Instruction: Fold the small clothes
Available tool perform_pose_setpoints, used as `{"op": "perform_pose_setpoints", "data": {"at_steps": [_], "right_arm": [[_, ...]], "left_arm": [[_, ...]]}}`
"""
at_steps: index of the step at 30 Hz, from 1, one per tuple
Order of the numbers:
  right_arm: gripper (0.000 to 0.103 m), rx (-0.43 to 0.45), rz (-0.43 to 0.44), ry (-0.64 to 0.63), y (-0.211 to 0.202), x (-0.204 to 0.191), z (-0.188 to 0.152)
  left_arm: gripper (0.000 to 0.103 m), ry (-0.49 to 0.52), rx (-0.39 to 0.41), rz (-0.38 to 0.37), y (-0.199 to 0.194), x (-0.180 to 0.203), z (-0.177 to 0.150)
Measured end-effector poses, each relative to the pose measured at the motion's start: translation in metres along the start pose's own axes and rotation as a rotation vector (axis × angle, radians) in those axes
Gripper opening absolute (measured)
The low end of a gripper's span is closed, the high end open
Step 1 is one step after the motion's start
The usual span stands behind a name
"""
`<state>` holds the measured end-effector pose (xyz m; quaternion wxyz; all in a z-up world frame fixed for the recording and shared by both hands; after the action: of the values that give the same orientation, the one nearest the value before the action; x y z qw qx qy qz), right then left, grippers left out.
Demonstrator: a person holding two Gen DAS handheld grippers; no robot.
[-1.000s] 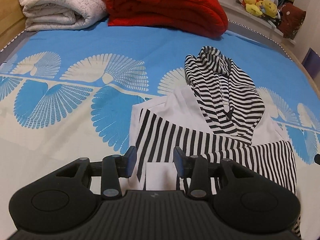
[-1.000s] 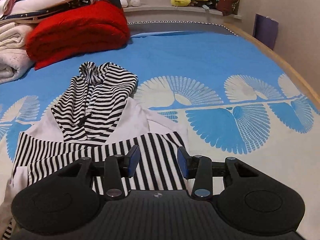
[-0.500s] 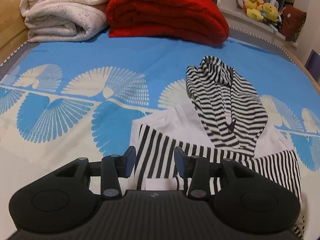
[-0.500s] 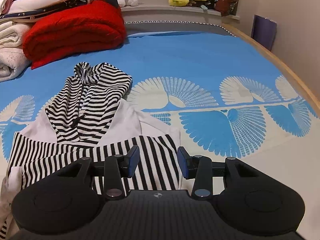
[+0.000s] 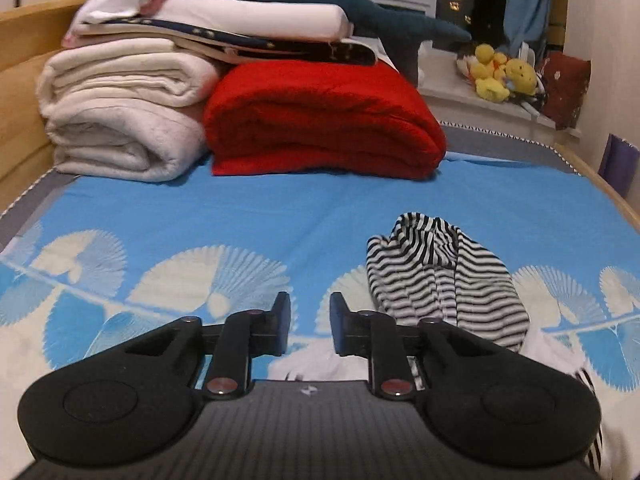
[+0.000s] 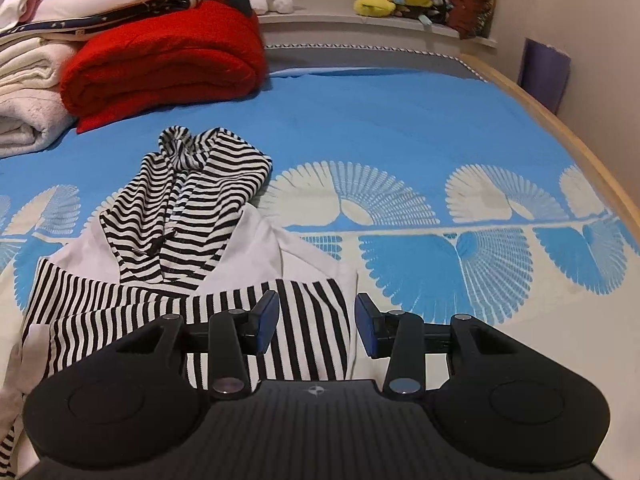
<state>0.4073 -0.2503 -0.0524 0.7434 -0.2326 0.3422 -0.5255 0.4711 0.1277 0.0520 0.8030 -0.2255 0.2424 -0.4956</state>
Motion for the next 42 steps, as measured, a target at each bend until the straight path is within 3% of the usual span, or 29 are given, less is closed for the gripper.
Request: {"op": "perform_pose_setpoints", "data": {"at_steps": [2, 5, 12, 14, 16, 17, 18, 27, 28, 29, 30, 33, 35, 38, 42], "right_arm": [[0.042, 0.006, 0.006, 0.000, -0.002, 0.002, 0.003], [0.032, 0.008, 0.000, -0.001, -0.002, 0.010, 0.007], [0.032, -0.027, -0.140, 0.026, 0.004, 0.054, 0.011], [0.032, -0.024, -0.153, 0.040, 0.004, 0.063, 0.012], [0.032, -0.019, -0.153, 0.048, 0.003, 0.068, 0.012], [0.032, -0.020, -0.149, 0.052, 0.003, 0.070, 0.012], [0.032, -0.021, -0.146, 0.056, 0.003, 0.072, 0.011], [0.032, -0.014, -0.158, 0.069, 0.007, 0.077, 0.012], [0.032, -0.013, -0.158, 0.074, 0.007, 0.077, 0.013], [0.032, -0.009, -0.159, 0.079, 0.006, 0.077, 0.014], [0.032, -0.003, -0.160, 0.080, 0.006, 0.076, 0.016], [0.032, 0.006, -0.157, 0.068, 0.006, 0.071, 0.019], [0.032, 0.004, -0.152, 0.063, 0.007, 0.069, 0.020], [0.032, 0.021, -0.140, 0.086, 0.005, 0.066, 0.025], [0.032, 0.064, -0.104, 0.089, -0.003, 0.052, 0.035]], "left_arm": [[0.018, 0.026, -0.013, -0.008, 0.027, 0.020, 0.017], [0.017, 0.026, -0.071, -0.051, 0.073, 0.044, 0.035], [0.018, 0.026, -0.194, -0.080, 0.180, 0.104, 0.064], [0.021, 0.025, -0.230, -0.104, 0.204, 0.122, 0.069], [0.033, 0.013, -0.253, -0.111, 0.224, 0.141, 0.076], [0.044, 0.016, -0.264, -0.116, 0.234, 0.151, 0.079], [0.047, 0.023, -0.273, -0.116, 0.243, 0.159, 0.080], [0.046, 0.086, -0.233, -0.046, 0.292, 0.210, 0.080], [0.044, 0.100, -0.226, -0.044, 0.295, 0.212, 0.081], [0.028, 0.118, -0.219, -0.044, 0.296, 0.214, 0.081], [0.003, 0.142, -0.215, -0.051, 0.296, 0.216, 0.081], [0.003, 0.182, -0.167, -0.080, 0.278, 0.214, 0.086], [0.003, 0.189, -0.107, -0.148, 0.243, 0.204, 0.087], [0.003, 0.276, 0.022, -0.249, 0.164, 0.182, 0.072], [0.003, 0.453, 0.145, -0.400, 0.040, 0.132, 0.006]]}}
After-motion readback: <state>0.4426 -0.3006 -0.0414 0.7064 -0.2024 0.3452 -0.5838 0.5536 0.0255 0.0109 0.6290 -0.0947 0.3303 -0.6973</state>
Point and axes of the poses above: each gripper's, at about its wrist camera, not at the fingertips, and y roughly the way its jaws point, x to its right, z to its top, the point moved 5 cm from there along y, roughly the way its jaws point, and after that the axes turned 13 degrees about z, right-handed, at the moved point
